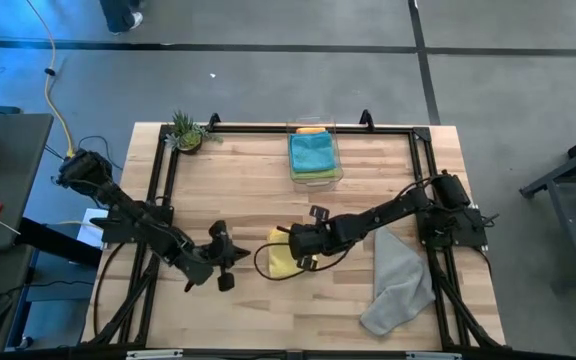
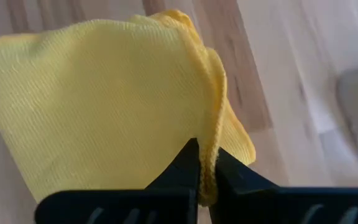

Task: Fold microfiber towels
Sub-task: Fold the yellow microfiber cloth

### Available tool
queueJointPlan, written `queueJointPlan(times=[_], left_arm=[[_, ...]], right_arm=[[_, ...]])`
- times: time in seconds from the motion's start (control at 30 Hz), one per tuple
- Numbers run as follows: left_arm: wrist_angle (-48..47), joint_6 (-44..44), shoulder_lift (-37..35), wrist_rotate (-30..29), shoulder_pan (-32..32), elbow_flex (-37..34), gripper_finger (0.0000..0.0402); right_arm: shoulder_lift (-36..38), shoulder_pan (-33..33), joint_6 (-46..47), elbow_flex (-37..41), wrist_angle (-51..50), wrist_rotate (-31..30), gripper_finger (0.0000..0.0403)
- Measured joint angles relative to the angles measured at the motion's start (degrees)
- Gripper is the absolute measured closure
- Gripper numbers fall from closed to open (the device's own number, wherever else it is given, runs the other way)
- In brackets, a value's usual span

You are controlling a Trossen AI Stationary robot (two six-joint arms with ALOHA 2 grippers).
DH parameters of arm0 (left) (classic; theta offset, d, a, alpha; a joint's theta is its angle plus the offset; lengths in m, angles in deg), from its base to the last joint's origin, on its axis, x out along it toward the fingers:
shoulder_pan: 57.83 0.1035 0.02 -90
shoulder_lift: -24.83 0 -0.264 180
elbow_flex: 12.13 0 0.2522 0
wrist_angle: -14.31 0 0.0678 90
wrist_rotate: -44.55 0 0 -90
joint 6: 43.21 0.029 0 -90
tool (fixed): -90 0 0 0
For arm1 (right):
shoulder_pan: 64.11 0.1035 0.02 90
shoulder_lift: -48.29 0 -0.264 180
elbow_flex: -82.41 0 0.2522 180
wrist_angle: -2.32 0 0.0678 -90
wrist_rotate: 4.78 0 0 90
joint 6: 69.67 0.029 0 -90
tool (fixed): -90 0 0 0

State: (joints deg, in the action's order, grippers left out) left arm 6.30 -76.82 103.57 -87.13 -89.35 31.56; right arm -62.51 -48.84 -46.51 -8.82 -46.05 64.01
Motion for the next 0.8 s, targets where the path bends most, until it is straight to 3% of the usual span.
queueJointPlan(times=[0.1, 0.2, 0.33, 0.57, 0.8], left_arm=[[2.62, 4.25, 0.00, 2.98, 4.32, 0.00, 0.0390], [4.89, 8.53, 0.00, 10.87, 8.87, 0.00, 0.0364], [6.81, 15.01, 0.00, 21.46, 14.71, 0.00, 0.0311], [14.52, 26.85, 0.80, 39.08, 24.92, 0.02, 0.0218], [18.28, 35.34, 5.27, 48.99, 29.99, 2.24, 0.0191]], right_arm=[[0.09, 0.56, -4.21, 0.00, 1.65, -1.00, 0.0403], [0.98, 1.87, -6.60, -0.02, 2.03, -2.93, 0.0403], [1.76, 3.71, -10.24, -0.02, 2.74, -6.04, 0.0403], [1.79, 4.76, -14.95, -0.02, 4.16, -6.39, 0.0403], [1.81, 4.76, -17.64, -0.02, 5.32, -6.70, 0.0403]])
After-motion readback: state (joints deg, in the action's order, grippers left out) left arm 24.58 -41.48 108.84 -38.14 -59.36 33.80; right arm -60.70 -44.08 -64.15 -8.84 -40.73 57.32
